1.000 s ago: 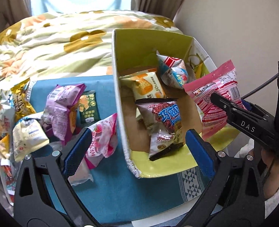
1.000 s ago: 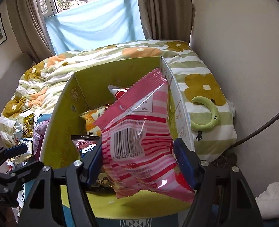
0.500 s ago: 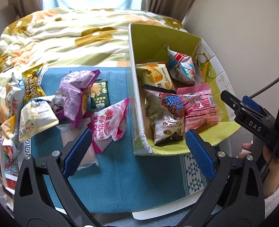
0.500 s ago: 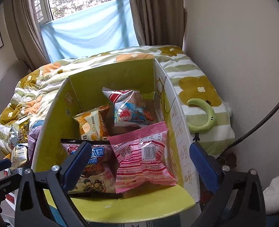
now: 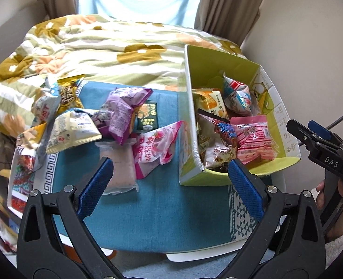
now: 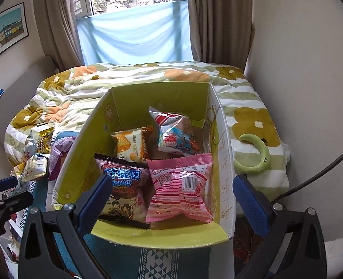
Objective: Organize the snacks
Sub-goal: 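Move both tools back over the remaining snacks on the table, then grasp the yellow chip bag with the left tool while the right tool grasps the biscuit pack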
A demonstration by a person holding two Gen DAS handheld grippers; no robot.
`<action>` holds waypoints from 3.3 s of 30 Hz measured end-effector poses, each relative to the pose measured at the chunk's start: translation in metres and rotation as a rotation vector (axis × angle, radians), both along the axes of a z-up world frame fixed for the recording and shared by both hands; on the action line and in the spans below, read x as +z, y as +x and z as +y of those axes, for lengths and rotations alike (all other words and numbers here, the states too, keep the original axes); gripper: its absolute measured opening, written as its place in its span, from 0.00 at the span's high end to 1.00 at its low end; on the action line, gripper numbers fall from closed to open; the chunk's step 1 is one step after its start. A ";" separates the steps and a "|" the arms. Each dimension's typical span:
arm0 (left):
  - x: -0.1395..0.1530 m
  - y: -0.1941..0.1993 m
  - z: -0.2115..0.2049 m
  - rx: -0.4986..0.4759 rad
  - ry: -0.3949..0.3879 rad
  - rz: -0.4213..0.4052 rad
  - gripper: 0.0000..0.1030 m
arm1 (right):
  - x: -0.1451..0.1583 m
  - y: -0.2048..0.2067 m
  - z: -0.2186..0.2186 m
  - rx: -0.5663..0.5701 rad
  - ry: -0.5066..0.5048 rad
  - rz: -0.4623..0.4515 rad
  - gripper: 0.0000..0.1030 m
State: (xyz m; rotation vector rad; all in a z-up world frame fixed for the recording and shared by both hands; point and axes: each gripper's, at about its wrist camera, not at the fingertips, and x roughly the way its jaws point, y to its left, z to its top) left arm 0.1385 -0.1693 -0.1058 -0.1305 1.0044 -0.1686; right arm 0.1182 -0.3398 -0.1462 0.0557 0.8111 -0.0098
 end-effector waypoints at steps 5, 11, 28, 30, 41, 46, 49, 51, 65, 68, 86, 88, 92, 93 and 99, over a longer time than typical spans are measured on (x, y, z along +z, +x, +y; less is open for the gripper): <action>0.013 -0.017 0.038 0.074 0.006 -0.029 0.05 | 0.012 -0.001 0.026 0.088 0.012 -0.016 0.00; 0.019 -0.026 0.095 0.124 0.022 -0.052 0.05 | 0.024 -0.001 0.075 0.157 0.032 -0.035 0.00; -0.027 0.009 0.273 0.091 0.000 0.054 0.05 | 0.006 0.026 0.244 0.127 0.022 0.028 0.00; -0.039 0.019 0.284 0.081 -0.005 0.074 0.05 | 0.000 0.032 0.262 0.118 0.022 0.046 0.00; -0.114 0.058 0.283 0.002 0.046 0.210 0.05 | -0.041 0.065 0.319 0.068 -0.009 0.150 0.00; -0.132 0.065 0.273 0.028 0.139 0.210 0.05 | -0.061 0.083 0.329 0.122 -0.033 0.182 0.00; -0.140 0.070 0.267 0.034 0.185 0.217 0.05 | -0.069 0.096 0.334 0.161 -0.024 0.189 0.00; -0.146 0.075 0.264 0.030 0.202 0.225 0.05 | -0.075 0.103 0.338 0.183 -0.024 0.195 0.00; -0.153 0.077 0.253 0.015 0.247 0.239 0.30 | -0.109 0.137 0.354 0.277 -0.016 0.261 0.00; -0.152 0.077 0.253 0.012 0.235 0.243 0.35 | -0.113 0.140 0.359 0.294 -0.030 0.269 0.00; -0.150 0.074 0.273 0.036 0.117 0.290 0.40 | -0.146 0.157 0.375 0.340 -0.067 0.388 0.14; -0.149 0.073 0.274 0.035 0.113 0.291 0.40 | -0.149 0.157 0.374 0.337 -0.062 0.396 0.21; -0.146 0.071 0.276 0.029 0.103 0.291 0.40 | -0.145 0.154 0.372 0.321 -0.062 0.389 0.31; -0.145 0.070 0.276 0.027 0.101 0.290 0.40 | -0.143 0.153 0.372 0.318 -0.061 0.386 0.31; -0.132 0.065 0.274 0.000 0.095 0.263 0.40 | -0.128 0.144 0.371 0.298 -0.055 0.368 0.32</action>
